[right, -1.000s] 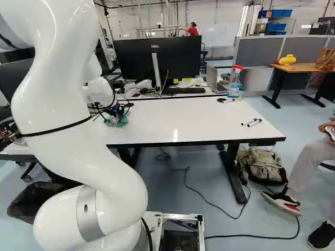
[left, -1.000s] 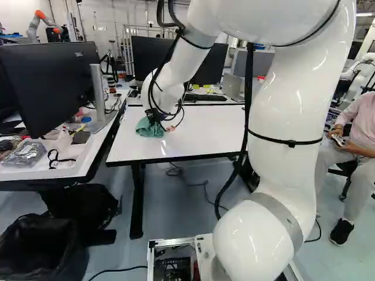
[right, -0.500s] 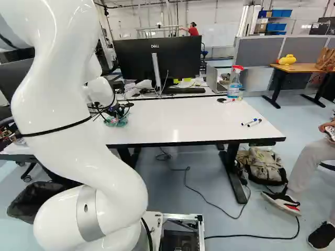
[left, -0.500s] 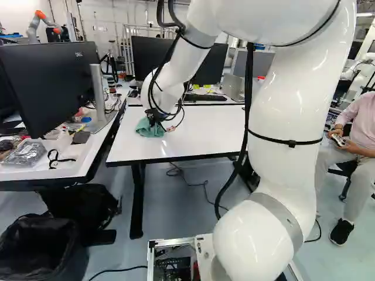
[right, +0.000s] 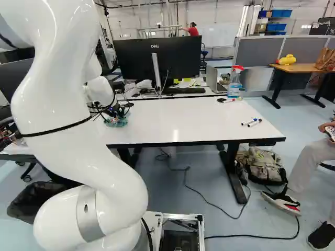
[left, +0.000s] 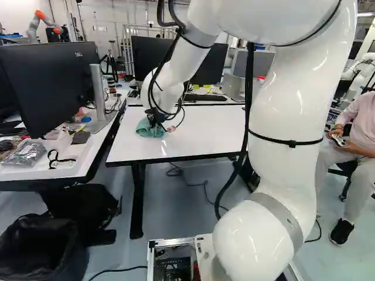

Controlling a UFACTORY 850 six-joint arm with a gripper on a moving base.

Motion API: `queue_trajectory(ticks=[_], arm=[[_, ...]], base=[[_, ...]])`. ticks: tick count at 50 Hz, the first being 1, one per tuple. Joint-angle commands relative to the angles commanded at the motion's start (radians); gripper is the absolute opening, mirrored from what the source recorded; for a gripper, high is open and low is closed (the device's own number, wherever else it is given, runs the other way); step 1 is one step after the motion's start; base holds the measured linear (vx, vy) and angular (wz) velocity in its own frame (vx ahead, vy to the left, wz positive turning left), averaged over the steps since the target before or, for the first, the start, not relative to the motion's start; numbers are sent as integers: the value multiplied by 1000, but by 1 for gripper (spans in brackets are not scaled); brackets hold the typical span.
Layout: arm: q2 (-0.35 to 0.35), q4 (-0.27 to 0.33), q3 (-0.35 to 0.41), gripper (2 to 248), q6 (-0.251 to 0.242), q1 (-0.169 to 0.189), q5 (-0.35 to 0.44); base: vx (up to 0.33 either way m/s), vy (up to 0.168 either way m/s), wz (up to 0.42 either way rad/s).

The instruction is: Clean the table with the green towel

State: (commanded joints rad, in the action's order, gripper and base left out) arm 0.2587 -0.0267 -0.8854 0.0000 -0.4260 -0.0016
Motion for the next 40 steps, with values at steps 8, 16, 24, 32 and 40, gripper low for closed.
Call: queue_trajectory(ticks=[8, 16, 24, 32, 40], arm=[[0, 0, 0, 38, 0, 0, -16], [0, 0, 0, 38, 0, 1, -16], [4, 0, -5, 38, 0, 20, -16], [11, 0, -13, 38, 0, 48, -16], [22, 0, -27, 38, 0, 75, -16]], base=[[0, 0, 0], [0, 0, 0], [0, 0, 0], [0, 0, 0], [0, 0, 0]])
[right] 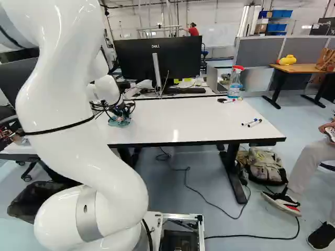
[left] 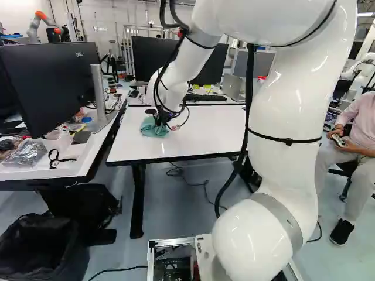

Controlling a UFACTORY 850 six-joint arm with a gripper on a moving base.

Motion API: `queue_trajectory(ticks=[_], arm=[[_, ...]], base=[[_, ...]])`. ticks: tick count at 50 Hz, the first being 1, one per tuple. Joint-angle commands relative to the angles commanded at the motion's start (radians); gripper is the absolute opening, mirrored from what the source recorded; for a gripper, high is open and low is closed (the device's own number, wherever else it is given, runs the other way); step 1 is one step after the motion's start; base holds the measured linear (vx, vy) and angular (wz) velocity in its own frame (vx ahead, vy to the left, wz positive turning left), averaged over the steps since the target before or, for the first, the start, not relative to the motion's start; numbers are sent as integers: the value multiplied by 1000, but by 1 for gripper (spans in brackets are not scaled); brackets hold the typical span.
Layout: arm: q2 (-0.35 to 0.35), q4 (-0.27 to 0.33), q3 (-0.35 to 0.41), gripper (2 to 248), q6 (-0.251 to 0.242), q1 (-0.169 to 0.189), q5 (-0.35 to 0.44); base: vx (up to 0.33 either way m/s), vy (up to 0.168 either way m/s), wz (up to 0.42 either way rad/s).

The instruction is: Clean the table with the green towel

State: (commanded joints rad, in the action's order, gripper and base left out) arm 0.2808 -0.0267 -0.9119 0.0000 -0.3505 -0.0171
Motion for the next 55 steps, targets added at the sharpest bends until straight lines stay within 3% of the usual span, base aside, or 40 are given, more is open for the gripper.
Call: queue_trajectory(ticks=[28, 55], arm=[[102, 0, -127, 38, 0, 38, 0], [176, 0, -223, 38, 0, -13, 0]], base=[[0, 0, 0], [0, 0, 0]])
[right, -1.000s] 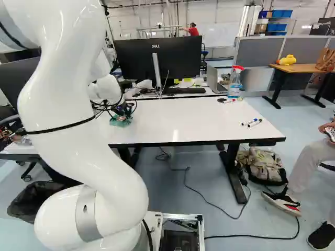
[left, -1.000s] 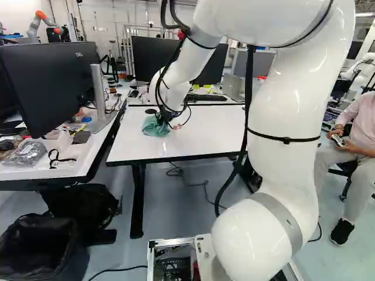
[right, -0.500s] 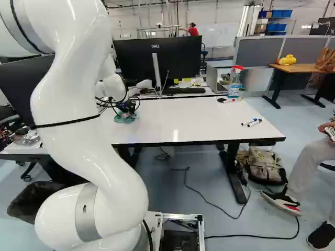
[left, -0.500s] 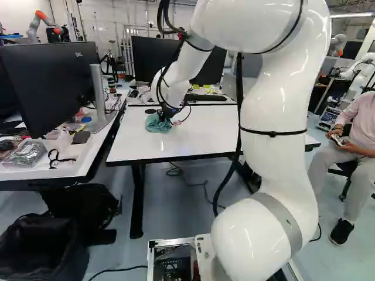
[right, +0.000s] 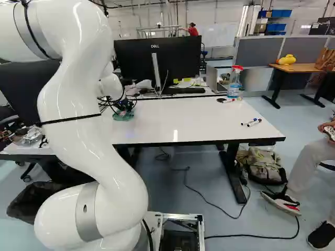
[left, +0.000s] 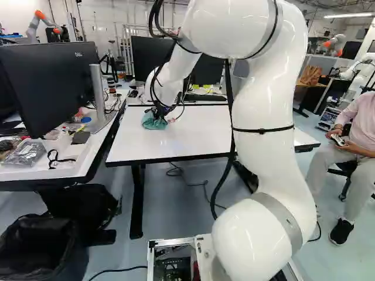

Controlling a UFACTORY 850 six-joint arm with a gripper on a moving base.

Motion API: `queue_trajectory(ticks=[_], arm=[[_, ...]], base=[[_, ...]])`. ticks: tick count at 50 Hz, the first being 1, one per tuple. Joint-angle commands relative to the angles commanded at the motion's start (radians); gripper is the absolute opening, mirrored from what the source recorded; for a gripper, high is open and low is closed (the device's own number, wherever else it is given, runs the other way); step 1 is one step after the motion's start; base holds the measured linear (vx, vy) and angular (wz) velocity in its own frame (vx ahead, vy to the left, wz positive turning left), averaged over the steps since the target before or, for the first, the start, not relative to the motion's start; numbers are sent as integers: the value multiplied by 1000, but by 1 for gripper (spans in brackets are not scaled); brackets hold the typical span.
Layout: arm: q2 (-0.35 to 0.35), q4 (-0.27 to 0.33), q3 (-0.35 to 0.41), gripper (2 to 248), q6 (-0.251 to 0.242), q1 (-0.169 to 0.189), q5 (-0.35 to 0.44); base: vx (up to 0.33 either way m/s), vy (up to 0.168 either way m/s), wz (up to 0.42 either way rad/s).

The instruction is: Clean the table with the green towel

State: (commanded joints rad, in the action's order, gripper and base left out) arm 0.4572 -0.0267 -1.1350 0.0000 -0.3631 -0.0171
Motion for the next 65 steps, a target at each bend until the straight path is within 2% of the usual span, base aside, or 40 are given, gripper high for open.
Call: queue_trajectory(ticks=[12, 30, 45, 65], arm=[[0, 0, 0, 38, 0, -34, 0], [-30, 0, 39, 38, 0, -86, 0], [-70, 0, 91, 38, 0, -123, 0], [-143, 0, 183, 38, 0, -154, 0]], base=[[0, 0, 0], [0, 0, 0], [0, 0, 0], [0, 0, 0]])
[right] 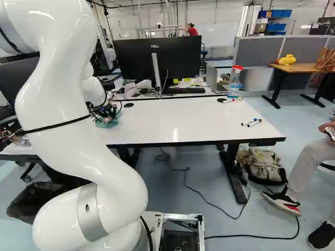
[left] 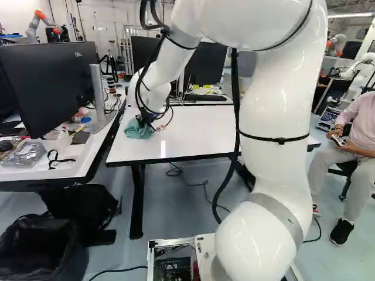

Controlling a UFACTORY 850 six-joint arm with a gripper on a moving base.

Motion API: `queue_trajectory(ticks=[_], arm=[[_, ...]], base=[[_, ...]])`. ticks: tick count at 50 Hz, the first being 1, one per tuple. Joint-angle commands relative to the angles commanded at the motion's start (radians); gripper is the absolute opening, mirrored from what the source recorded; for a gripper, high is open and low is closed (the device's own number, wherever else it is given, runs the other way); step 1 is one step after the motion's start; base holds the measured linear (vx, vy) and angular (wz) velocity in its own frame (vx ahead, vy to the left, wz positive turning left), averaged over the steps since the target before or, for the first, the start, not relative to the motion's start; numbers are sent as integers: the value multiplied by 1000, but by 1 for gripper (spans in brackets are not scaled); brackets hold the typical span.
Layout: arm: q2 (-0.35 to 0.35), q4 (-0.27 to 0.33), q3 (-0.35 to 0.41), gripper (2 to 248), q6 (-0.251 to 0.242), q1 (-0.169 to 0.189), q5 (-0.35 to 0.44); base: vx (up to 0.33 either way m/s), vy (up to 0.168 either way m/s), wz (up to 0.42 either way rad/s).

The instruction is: Clean the table with the green towel

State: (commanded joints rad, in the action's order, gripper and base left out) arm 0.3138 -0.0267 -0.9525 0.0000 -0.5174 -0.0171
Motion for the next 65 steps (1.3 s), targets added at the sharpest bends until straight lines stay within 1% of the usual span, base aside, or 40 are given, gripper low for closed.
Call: queue_trajectory(ticks=[7, 13, 20, 31, 45, 65], arm=[[-29, 0, 36, 38, 0, -5, 0], [-53, 0, 65, 38, 0, -1, 0], [-75, 0, 91, 38, 0, 14, 0], [-90, 0, 109, 38, 0, 49, 0], [-72, 0, 88, 38, 0, 96, 0], [-7, 0, 9, 38, 0, 143, 0]], base=[[0, 0, 0], [0, 0, 0], [0, 0, 0], [0, 0, 0], [0, 0, 0], [0, 0, 0]])
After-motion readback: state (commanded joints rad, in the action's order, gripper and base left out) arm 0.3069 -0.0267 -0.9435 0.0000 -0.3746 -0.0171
